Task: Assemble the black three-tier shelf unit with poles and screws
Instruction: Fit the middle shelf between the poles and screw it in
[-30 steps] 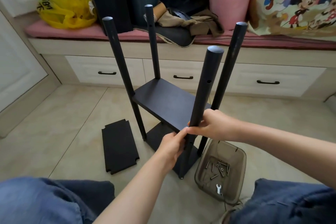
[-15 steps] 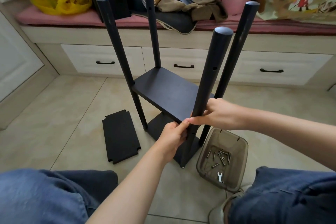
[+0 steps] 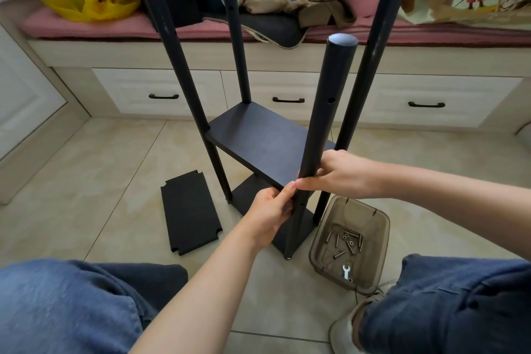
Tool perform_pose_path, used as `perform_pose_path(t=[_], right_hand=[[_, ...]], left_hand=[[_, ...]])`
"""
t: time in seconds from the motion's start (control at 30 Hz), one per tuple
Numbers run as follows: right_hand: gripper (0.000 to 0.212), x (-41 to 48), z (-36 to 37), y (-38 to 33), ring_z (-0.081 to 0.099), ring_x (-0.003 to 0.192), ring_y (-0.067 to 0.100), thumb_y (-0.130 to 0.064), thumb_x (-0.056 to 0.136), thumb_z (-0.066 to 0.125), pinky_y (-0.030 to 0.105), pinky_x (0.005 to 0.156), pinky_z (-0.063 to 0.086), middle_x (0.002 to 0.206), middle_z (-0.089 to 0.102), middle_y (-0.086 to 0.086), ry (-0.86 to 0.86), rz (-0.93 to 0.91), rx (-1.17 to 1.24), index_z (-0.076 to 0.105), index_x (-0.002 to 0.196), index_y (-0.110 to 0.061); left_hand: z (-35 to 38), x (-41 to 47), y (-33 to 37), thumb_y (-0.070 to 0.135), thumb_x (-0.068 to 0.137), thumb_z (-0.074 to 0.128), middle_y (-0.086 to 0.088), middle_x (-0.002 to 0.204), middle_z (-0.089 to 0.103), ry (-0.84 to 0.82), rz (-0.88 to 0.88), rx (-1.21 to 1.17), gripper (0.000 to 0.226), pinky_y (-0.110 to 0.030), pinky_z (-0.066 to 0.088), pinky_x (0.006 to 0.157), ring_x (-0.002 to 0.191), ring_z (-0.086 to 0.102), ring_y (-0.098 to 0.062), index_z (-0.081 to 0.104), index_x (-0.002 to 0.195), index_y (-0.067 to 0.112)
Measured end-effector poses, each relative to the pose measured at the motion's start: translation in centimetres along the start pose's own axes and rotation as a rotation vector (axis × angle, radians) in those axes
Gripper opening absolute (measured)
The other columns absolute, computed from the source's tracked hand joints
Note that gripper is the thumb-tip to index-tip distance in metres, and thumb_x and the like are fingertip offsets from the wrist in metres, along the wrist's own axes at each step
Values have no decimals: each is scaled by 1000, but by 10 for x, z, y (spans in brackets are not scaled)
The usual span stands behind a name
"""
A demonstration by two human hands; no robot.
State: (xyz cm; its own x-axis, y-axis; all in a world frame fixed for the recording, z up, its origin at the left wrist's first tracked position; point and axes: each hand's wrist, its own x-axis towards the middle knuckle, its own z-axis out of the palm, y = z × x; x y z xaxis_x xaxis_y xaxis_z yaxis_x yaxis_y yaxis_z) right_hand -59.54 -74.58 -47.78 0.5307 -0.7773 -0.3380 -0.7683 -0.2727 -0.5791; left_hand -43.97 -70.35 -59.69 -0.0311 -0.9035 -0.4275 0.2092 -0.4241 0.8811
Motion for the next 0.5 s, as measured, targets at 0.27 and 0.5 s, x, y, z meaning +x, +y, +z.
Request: perform_pose_path(t=[0.27, 0.5], right_hand=[[33, 4, -11, -2, 65, 103, 9, -51, 91, 63, 35, 97, 52, 108, 70, -10, -30, 8, 21, 68, 112, -27], [21, -2, -12, 11, 65, 101, 8, -43, 95, 61, 23, 84, 50, 106, 70, -11, 74, 4, 59, 68, 108, -27]], left_hand=[[8, 2, 1, 52, 82, 66, -6, 106, 76, 98, 1, 9, 49, -37, 54, 100, 109, 69, -22, 67, 108, 10], [26, 9, 2, 40, 96, 64, 1, 90, 78, 108, -34, -92, 31, -33, 53, 96, 104, 70, -19, 68, 107, 11]])
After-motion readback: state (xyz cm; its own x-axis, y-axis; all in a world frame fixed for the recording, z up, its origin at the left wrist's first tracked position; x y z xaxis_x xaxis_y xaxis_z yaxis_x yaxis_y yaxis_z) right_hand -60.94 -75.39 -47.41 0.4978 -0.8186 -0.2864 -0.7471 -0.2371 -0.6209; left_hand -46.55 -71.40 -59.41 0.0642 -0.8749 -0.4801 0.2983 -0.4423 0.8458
